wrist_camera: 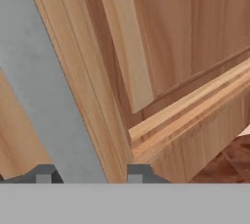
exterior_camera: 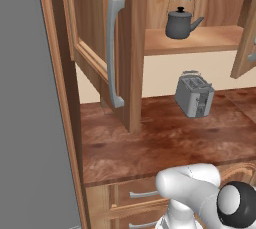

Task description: Open the cabinet, pick the kettle from the cabinet, and place it in the sink.

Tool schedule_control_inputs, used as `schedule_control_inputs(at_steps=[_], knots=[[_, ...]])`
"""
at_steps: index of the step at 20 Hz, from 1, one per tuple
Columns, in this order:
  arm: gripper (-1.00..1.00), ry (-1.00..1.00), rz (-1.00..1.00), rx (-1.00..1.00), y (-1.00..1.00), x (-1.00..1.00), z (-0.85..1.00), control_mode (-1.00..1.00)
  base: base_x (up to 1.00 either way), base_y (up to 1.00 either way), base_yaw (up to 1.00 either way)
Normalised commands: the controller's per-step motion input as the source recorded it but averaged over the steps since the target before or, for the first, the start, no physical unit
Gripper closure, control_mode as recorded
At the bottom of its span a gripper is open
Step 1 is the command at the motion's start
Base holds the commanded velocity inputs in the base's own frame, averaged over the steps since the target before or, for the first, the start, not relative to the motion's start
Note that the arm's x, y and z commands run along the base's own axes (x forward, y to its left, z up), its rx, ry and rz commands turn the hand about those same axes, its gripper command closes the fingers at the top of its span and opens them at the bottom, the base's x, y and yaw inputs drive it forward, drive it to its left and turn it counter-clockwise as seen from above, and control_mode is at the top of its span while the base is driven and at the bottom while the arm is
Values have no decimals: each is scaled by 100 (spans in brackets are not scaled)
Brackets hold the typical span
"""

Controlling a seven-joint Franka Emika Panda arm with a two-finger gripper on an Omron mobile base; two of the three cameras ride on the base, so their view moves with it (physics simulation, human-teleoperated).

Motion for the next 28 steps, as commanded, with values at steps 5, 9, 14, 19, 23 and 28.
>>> schedule_control_inputs(at_steps=[5, 9, 14, 19, 23, 28], knots=[[-100, 3, -8, 1, -8, -26, -4, -100, 0, 0, 0], [-100, 0, -9, 12, 10, -42, -1, -100, 0, 0, 0], [-100, 0, -3, 15, 14, -45, 0, -100, 0, 0, 0], [-100, 0, 0, 9, 31, -43, 0, -100, 0, 0, 0], [-100, 0, -8, 0, 54, -19, -3, -100, 0, 0, 0], [-100, 3, -18, 1, 55, -7, 0, -100, 0, 0, 0]])
